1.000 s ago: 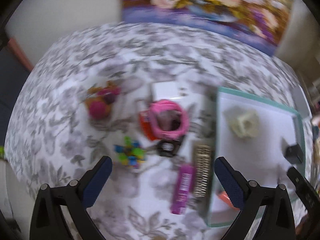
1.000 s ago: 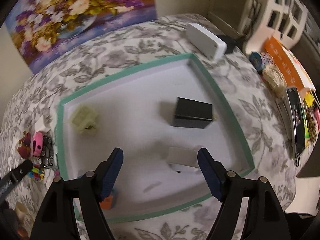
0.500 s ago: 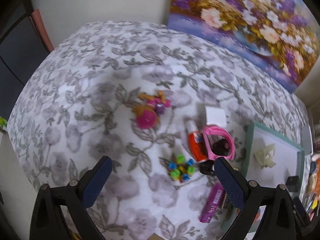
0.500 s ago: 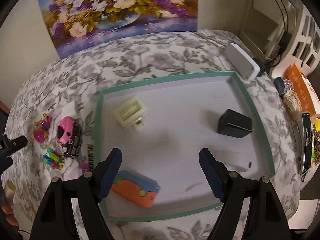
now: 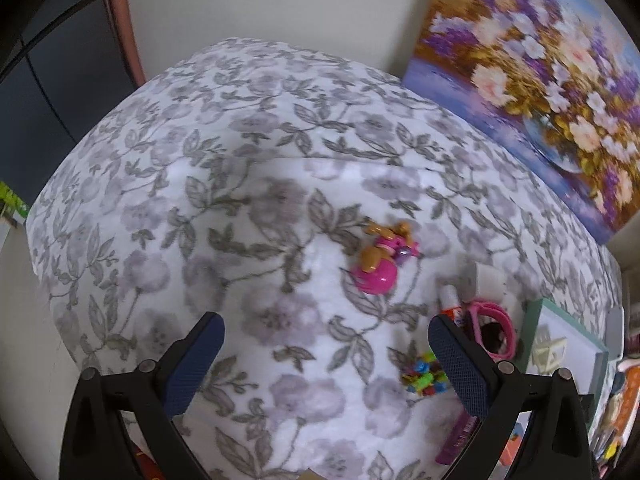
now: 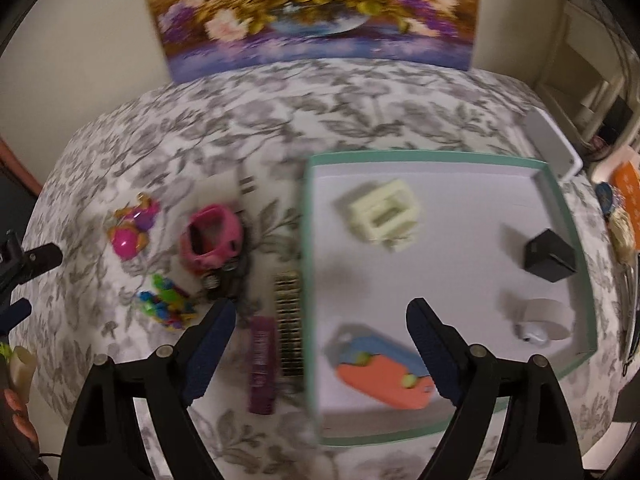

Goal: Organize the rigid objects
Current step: 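Move both tools back toward the items beside the tray, then lower the left tool onto the colourful spinner toy and close it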

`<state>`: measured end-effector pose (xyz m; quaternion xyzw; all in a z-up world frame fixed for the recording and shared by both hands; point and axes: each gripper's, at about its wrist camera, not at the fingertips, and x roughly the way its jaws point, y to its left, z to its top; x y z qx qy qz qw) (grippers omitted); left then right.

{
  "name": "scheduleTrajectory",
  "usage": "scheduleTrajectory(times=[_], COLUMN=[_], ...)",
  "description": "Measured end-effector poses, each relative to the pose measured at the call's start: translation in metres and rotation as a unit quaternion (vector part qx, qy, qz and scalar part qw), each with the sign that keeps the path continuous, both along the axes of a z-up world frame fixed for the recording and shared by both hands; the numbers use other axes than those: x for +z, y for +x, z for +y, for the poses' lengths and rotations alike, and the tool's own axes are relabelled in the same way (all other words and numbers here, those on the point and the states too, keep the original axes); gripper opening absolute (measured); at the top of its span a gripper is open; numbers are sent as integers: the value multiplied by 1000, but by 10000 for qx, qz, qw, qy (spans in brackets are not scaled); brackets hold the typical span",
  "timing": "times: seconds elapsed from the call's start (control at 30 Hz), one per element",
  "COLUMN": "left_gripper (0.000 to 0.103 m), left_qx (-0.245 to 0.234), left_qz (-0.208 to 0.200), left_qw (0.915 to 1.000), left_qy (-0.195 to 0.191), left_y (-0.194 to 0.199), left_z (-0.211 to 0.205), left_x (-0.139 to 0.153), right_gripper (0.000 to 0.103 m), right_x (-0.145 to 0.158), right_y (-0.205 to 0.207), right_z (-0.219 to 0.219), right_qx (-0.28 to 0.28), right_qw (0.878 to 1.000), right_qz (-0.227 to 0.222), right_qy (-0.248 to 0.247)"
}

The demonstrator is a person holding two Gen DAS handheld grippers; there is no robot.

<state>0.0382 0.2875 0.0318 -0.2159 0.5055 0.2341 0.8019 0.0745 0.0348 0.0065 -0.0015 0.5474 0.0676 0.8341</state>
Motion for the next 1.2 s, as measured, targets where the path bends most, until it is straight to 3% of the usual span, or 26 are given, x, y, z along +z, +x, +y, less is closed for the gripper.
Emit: scheduleTrajectory(times=[0.17,0.53,0.87,1.2], left_gripper=[103,103,103,101], left_qx=[53,-345,-754,-1099], left_qz=[-14,107,416,553], left_qw=[10000,9991,9940,9899], left_qy=[30,-200,-681,-707], left_y=[-2,12,26,34], left_z=[9,-10,-32,-55], left_x=[-4,-26,-47,-55], right_gripper=[88,88,88,88], right_x=[-10,-29,-24,-23], right_y=[-1,-2,7,11], right_z=[23,50,27,9], right_qx=[204,417,38,-108], right_qw=[9996,9983,9995,9994], right_qz=[169,411,277,261], right_qy=[55,2,-132,-217])
